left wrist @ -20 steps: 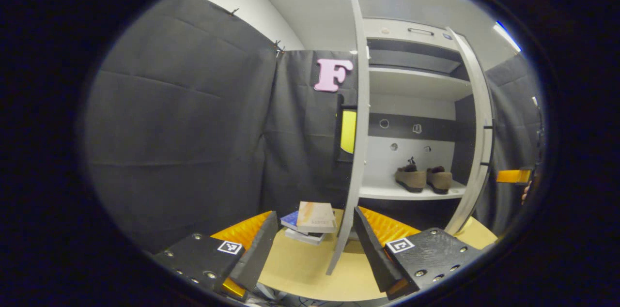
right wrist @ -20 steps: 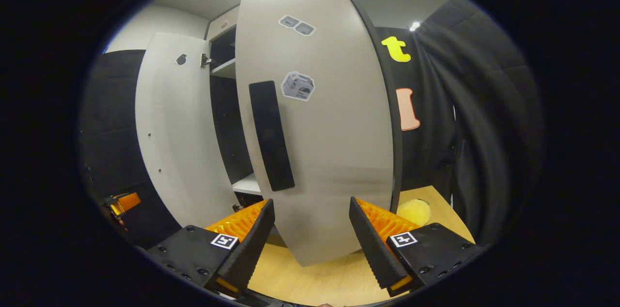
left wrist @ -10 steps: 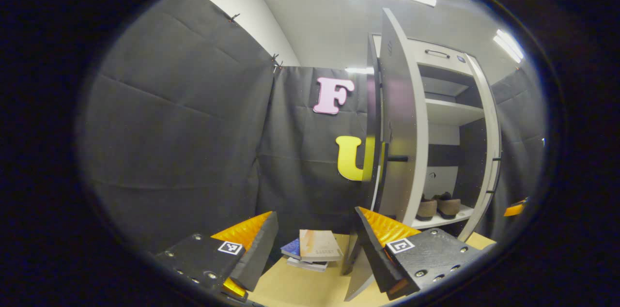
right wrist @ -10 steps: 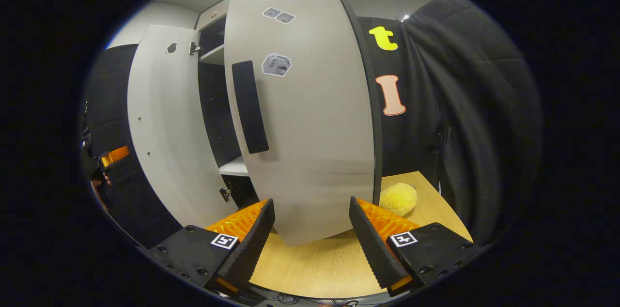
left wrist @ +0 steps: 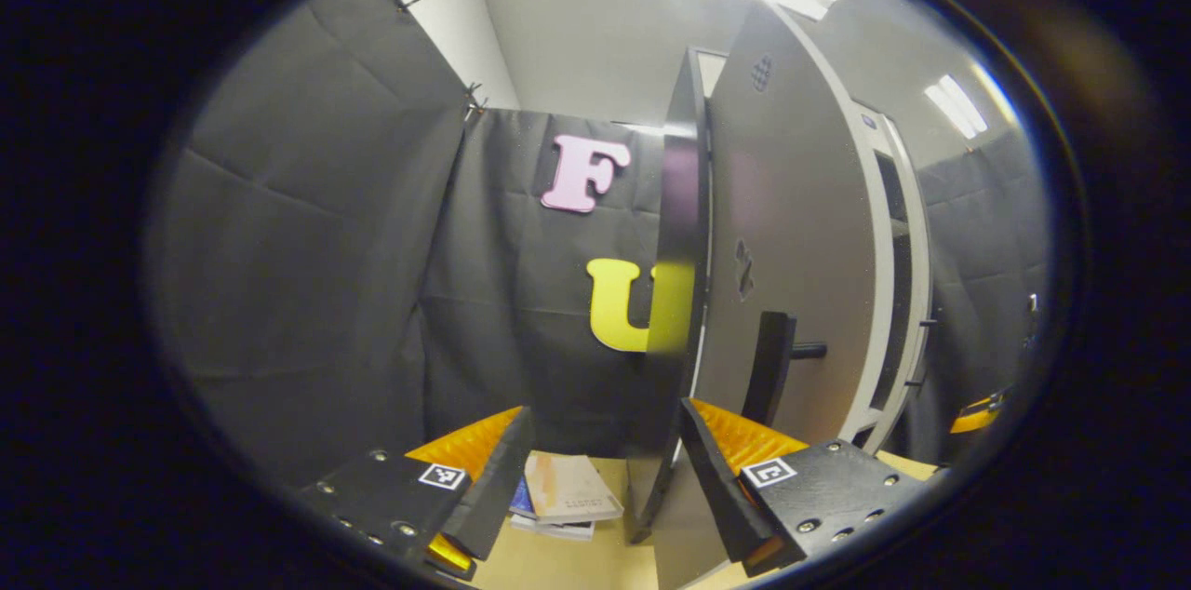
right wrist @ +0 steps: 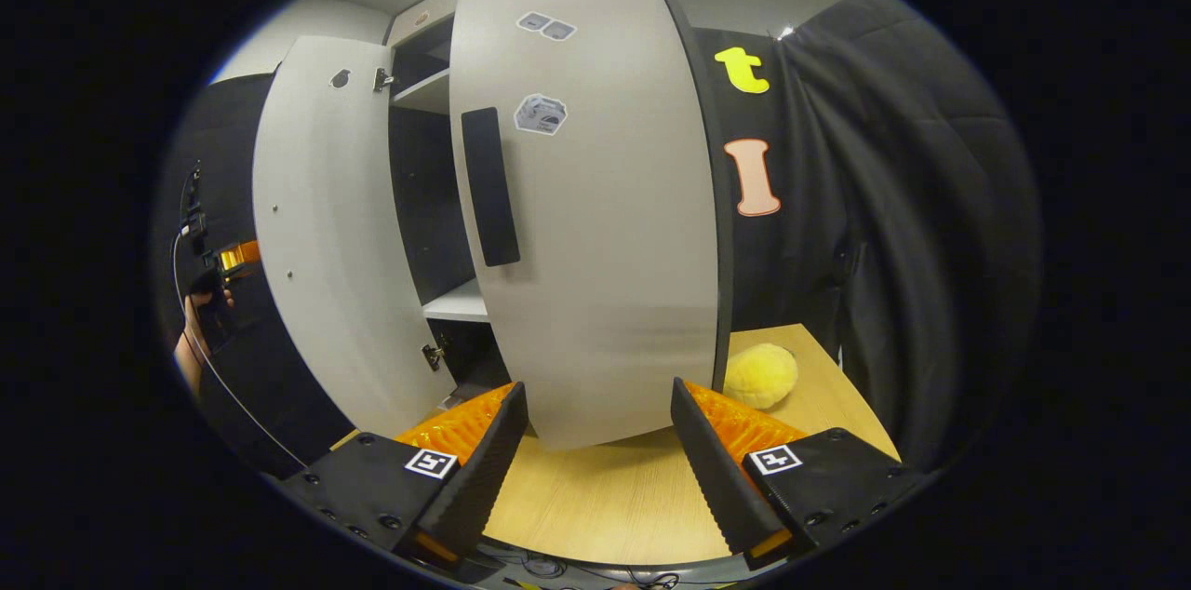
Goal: Grab one shoe with the right hand and put it into the shoe cabinet, grab the other shoe with the left hand and put it into the shoe cabinet; then close the right door with the right hand and the left door with the left hand.
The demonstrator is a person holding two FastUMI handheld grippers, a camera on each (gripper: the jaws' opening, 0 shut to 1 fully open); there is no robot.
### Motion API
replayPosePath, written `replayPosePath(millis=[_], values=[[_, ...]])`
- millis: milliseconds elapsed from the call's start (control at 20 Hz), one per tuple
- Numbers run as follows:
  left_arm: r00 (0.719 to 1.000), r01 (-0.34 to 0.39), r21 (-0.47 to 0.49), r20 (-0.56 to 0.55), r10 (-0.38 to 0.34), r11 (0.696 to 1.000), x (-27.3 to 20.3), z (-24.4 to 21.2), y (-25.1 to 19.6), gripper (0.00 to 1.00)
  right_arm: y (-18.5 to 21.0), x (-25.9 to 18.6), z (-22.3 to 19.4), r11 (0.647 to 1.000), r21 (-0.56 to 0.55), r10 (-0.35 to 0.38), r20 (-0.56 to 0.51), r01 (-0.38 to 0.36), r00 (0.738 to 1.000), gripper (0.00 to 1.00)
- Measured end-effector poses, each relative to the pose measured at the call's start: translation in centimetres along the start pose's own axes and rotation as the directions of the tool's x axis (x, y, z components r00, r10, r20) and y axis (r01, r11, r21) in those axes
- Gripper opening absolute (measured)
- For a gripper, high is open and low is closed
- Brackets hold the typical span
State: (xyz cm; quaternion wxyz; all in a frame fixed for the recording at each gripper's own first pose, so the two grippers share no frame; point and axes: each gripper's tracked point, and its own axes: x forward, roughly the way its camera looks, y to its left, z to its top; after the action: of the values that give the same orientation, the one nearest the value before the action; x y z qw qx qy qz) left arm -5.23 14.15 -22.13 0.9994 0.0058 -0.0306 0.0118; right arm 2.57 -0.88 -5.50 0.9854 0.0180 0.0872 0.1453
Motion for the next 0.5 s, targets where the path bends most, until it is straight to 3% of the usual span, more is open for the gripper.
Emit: replayPosePath(millis=[200,250,450,500], values=[[1.0,-0.002,0.009,-0.014,0.002,1.0,0.2,0.0,-0.1,0.9,-1.0,0.0,-0.3,0.999,0.031,-0.016,-0.004,0.016,1.0,0.98],[1.0,-0.001,0.007,-0.02,0.001,1.0,0.5,-0.2,-0.1,0.93,-1.2,0.2,-0.4,0.999,0.025,-0.02,-0.003,0.02,1.0,0.98],[0.999,0.009,0.023,-0.036,-0.008,1.0,1.0,-0.6,-0.4,0.9,-1.9,0.8,-0.4,1.0,-0.006,-0.027,-0.001,0.027,1.0,0.98],[0.999,0.014,0.017,-0.04,-0.013,1.0,1.2,-0.6,-0.5,0.98,-1.9,0.9,-0.3,1.0,-0.001,-0.025,-0.001,0.025,1.0,0.98]])
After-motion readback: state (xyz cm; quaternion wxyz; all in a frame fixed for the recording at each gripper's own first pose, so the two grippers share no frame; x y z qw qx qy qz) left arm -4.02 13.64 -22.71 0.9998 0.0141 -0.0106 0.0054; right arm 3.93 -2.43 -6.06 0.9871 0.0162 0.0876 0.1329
